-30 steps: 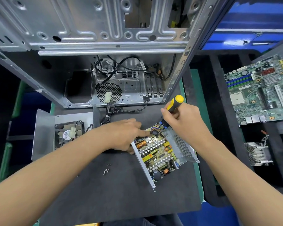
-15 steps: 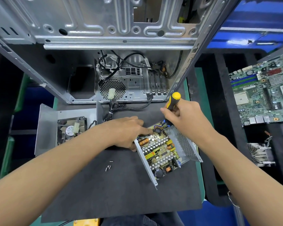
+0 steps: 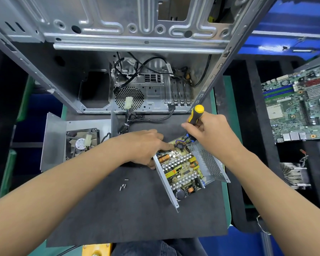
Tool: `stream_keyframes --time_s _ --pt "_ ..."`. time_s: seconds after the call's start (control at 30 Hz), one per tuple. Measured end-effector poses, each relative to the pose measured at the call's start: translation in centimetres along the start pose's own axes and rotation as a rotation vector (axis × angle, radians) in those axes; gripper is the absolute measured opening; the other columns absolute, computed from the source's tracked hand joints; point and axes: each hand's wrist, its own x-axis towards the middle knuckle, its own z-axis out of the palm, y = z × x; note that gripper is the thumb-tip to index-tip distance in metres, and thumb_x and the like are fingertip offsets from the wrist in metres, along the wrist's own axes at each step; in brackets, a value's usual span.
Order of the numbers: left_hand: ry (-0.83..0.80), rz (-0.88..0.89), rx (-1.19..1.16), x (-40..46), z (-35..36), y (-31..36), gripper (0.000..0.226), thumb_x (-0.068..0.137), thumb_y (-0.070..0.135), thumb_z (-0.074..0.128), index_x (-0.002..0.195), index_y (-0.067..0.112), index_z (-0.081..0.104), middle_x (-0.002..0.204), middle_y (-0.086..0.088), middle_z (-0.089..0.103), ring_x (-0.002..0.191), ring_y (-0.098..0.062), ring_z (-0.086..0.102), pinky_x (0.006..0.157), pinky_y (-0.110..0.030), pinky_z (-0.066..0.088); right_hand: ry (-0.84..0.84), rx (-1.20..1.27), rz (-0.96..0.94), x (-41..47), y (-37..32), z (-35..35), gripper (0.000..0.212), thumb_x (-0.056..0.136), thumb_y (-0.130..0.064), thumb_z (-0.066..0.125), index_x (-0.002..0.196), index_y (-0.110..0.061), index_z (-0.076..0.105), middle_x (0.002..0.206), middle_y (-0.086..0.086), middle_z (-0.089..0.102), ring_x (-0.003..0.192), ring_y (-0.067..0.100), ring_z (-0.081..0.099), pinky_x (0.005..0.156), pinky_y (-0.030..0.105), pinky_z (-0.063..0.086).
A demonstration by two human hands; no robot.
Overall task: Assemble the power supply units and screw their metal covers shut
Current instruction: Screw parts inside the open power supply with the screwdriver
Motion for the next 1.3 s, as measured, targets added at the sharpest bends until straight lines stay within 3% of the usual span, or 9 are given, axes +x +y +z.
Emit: stream_keyframes --time_s 0.13,0.37,0.5,0.63,0.73,0.83,0.93,1.13,1.3 --pt "-0.012 -0.006 -0.018 0.0 -0.1 0.0 0.078 0.083 0.047 0.073 0.149 0.044 0.032 0.089 0.009 0.034 0.09 -0.014 0.031 0.075 -0.031 0.031 -0.02 -0.008 -0.005 0.1 0.0 0.2 0.029 0.091 -0.04 0.067 0.085 -0.011 0.061 0.054 -0.01 0.047 0.054 0.011 0.047 0.053 0.03 0.039" --pt "-0.056 -0.037 -0.052 -0.3 -0.3 0.3 0.087 0.079 0.046 0.077 0.15 0.044 0.027 0.096 0.008 0.037 0.102 -0.017 0.039 0.079 -0.031 0.035 -0.024 -0.026 0.019 0.2 0.4 0.3 0.034 0.085 -0.049 0.07 0.083 -0.017 0.061 0.055 -0.011 0.048 0.055 0.007 0.048 0.051 0.024 0.037" --pt "-0.05 -0.086 -0.332 -1.9 -1.7 0.1 0.107 0.062 0.058 0.085 0.149 0.043 0.025 0.112 0.014 0.046 0.114 -0.01 0.04 0.094 -0.031 0.042 -0.021 -0.05 0.049 0.1 0.4 0.3 0.039 0.082 -0.055 0.07 0.08 -0.018 0.058 0.054 -0.009 0.05 0.054 0.009 0.048 0.053 0.029 0.04" --pt "0.415 -0.153 -0.694 -1.1 -3.3 1.5 0.059 0.078 0.052 0.077 0.13 0.032 0.06 0.099 0.015 0.064 0.096 -0.01 0.061 0.08 -0.018 0.049 0.033 -0.008 0.022 -0.5 -0.1 0.3 0.04 0.08 -0.045 0.077 0.074 -0.017 0.05 0.065 -0.012 0.044 0.061 0.012 0.043 0.055 0.029 0.037" --pt "0.65 -0.218 -0.676 1.1 -3.5 3.6 0.032 0.083 0.044 0.076 0.108 0.026 0.069 0.07 0.009 0.057 0.062 0.001 0.049 0.059 -0.021 0.037 0.036 -0.086 0.019 -0.4 0.1 0.2 0.03 0.084 -0.035 0.077 0.084 -0.009 0.061 0.085 -0.005 0.042 0.085 0.02 0.043 0.071 0.03 0.034" --pt "0.676 -0.215 -0.725 2.1 -2.9 3.8 0.04 0.072 0.036 0.087 0.106 0.022 0.071 0.061 0.018 0.039 0.057 0.008 0.044 0.053 -0.011 0.03 0.034 -0.075 0.1 -0.5 0.8 -0.1 0.041 0.081 -0.045 0.074 0.087 -0.005 0.068 0.086 -0.002 0.042 0.091 0.022 0.039 0.079 0.036 0.036" --pt "0.664 -0.192 -0.719 2.3 -2.4 3.3 0.048 0.064 0.033 0.092 0.105 0.02 0.07 0.067 0.026 0.045 0.066 0.012 0.046 0.057 -0.008 0.032 0.058 -0.05 0.108 -0.8 0.4 -0.2 0.048 0.074 -0.055 0.073 0.081 -0.007 0.069 0.076 -0.007 0.035 0.089 0.02 0.037 0.076 0.036 0.036" --pt "0.622 -0.23 -0.488 3.1 -1.4 3.5 0.04 0.075 0.041 0.083 0.099 0.012 0.069 0.087 0.009 0.054 0.085 -0.014 0.05 0.073 -0.033 0.043 0.101 -0.054 0.156 -1.3 -0.3 0.4 0.043 0.071 -0.064 0.067 0.072 -0.021 0.063 0.076 -0.01 0.038 0.088 0.019 0.035 0.075 0.037 0.034" --pt "0.624 -0.182 -0.333 2.8 -1.8 4.2 0.009 0.085 0.012 0.068 0.085 0.006 0.062 0.08 0.002 0.046 0.081 -0.025 0.049 0.067 -0.037 0.04 0.091 -0.181 0.169 -1.6 -1.2 0.2 0.043 0.075 -0.067 0.067 0.069 -0.029 0.048 0.076 -0.008 0.04 0.086 0.02 0.036 0.07 0.034 0.025"
